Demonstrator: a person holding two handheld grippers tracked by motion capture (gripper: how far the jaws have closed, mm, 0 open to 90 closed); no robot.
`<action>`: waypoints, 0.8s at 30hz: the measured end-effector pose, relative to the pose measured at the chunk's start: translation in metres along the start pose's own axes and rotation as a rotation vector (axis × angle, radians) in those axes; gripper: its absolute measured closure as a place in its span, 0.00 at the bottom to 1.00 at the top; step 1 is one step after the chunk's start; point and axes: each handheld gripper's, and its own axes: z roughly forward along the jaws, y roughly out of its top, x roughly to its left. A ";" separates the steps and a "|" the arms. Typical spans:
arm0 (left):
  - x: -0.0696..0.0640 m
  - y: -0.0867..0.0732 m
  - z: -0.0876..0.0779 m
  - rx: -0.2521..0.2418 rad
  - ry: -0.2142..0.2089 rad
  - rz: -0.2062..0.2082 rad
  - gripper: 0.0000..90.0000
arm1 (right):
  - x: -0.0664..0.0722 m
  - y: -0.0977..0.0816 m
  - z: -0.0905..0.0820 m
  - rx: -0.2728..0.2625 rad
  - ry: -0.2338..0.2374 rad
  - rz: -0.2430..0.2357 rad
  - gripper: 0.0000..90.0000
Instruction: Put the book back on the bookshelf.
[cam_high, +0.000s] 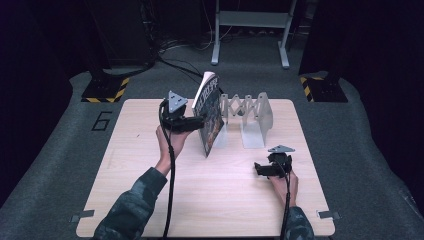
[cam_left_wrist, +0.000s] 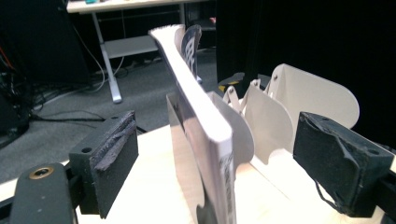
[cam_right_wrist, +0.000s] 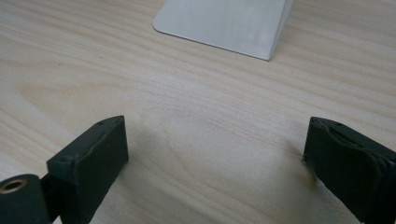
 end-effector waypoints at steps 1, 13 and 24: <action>0.001 -0.004 -0.001 0.005 -0.006 -0.005 0.16 | 0.000 0.000 0.000 0.000 0.000 0.000 0.06; 0.001 -0.046 0.009 0.069 0.002 -0.024 0.13 | 0.000 0.000 0.000 -0.001 0.001 0.000 0.07; -0.008 -0.092 0.035 0.172 -0.009 -0.060 0.27 | 0.000 0.000 0.000 -0.003 -0.001 0.006 0.08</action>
